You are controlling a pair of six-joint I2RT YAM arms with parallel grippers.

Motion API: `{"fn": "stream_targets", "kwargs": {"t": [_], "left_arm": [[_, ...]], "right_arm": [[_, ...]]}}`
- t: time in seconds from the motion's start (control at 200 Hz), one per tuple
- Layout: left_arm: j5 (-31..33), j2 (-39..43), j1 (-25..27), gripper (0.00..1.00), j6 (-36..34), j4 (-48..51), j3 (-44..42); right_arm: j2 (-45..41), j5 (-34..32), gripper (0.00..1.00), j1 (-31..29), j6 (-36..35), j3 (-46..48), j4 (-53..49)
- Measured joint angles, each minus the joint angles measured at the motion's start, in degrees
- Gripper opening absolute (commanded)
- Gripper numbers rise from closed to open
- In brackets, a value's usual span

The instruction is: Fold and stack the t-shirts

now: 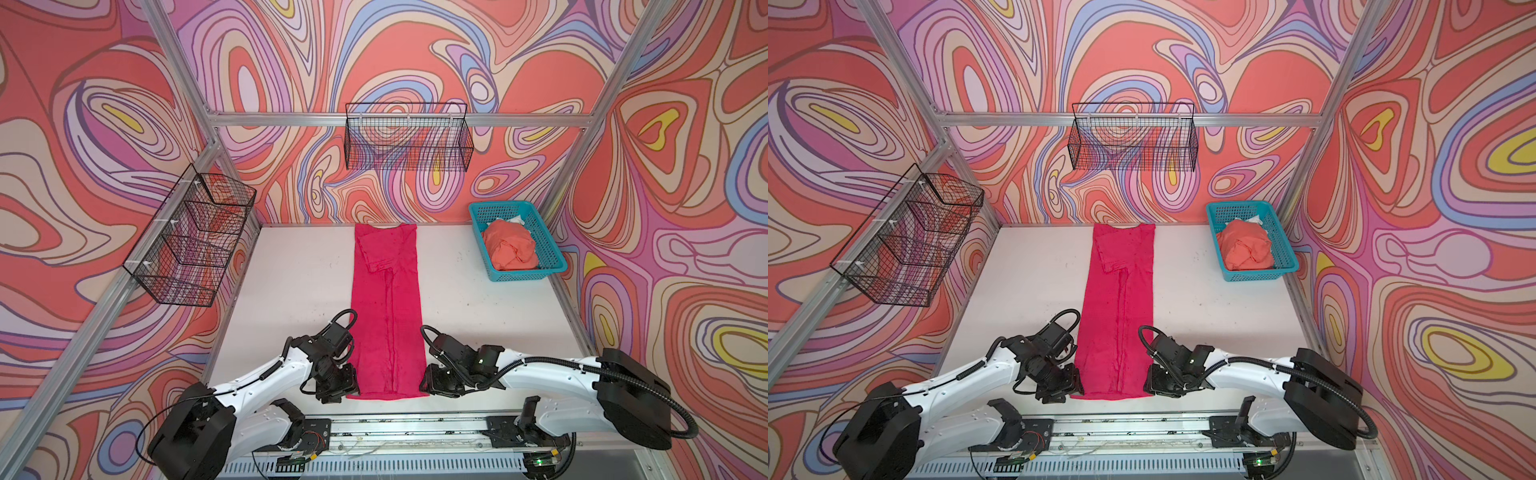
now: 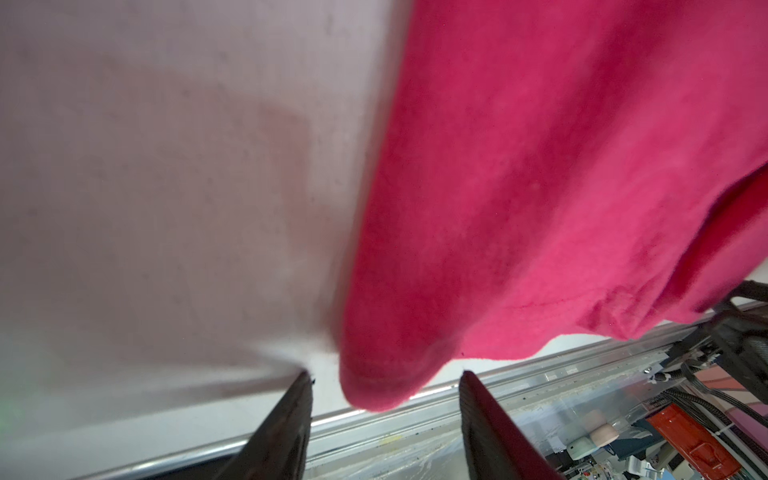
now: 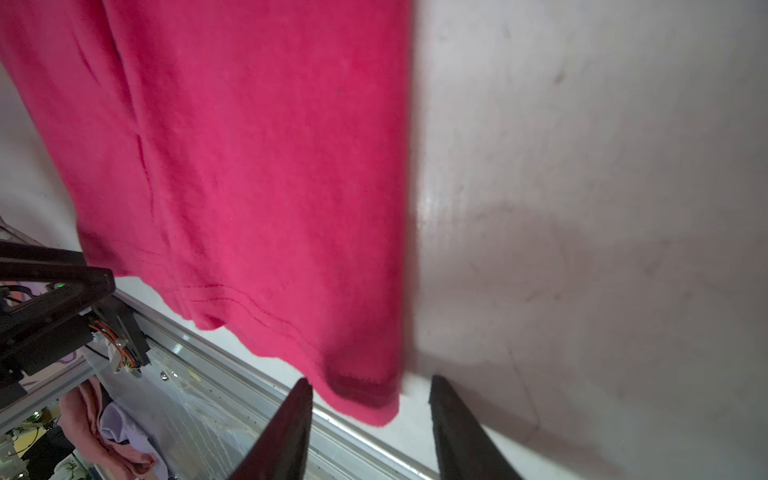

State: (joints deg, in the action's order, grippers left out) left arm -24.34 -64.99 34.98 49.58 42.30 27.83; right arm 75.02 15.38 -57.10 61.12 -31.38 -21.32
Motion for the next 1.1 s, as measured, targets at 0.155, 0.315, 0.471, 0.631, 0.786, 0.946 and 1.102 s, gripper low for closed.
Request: {"fn": "stream_targets", "kwargs": {"t": [0.155, 0.315, 0.471, 0.631, 0.786, 0.946, 1.102], "left_arm": [[-0.02, 0.02, 0.02, 0.5, 0.28, -0.44, -0.24], [0.17, 0.42, 0.02, 0.45, 0.42, -0.94, -0.63], [0.61, 0.96, 0.15, 0.48, 0.46, -1.01, -0.74], [4.13, 3.37, 0.24, 0.48, 0.68, -1.05, -1.09], [6.56, 4.83, 0.24, 0.44, 0.87, -1.36, -1.75], [6.49, 5.35, 0.42, 0.41, 1.27, -2.12, -2.25], [6.34, 5.62, 1.11, 0.35, 1.33, -2.82, -2.62]], "right_arm": [[0.22, 0.07, 0.39, 0.0, 0.17, 0.0, 0.0], [0.44, 0.11, 0.33, 0.0, 0.52, 0.2, 0.0], [0.52, 0.13, 0.31, 0.0, 0.61, 0.22, 0.0], [0.66, 0.15, 0.29, 0.0, 0.63, 0.22, 0.02], [0.66, 0.13, 0.28, 0.0, 0.55, 0.24, 0.02], [0.68, 0.15, 0.28, 0.0, 0.44, 0.26, 0.02], [0.7, 0.15, 0.25, 0.0, 0.42, 0.37, 0.15]]}}
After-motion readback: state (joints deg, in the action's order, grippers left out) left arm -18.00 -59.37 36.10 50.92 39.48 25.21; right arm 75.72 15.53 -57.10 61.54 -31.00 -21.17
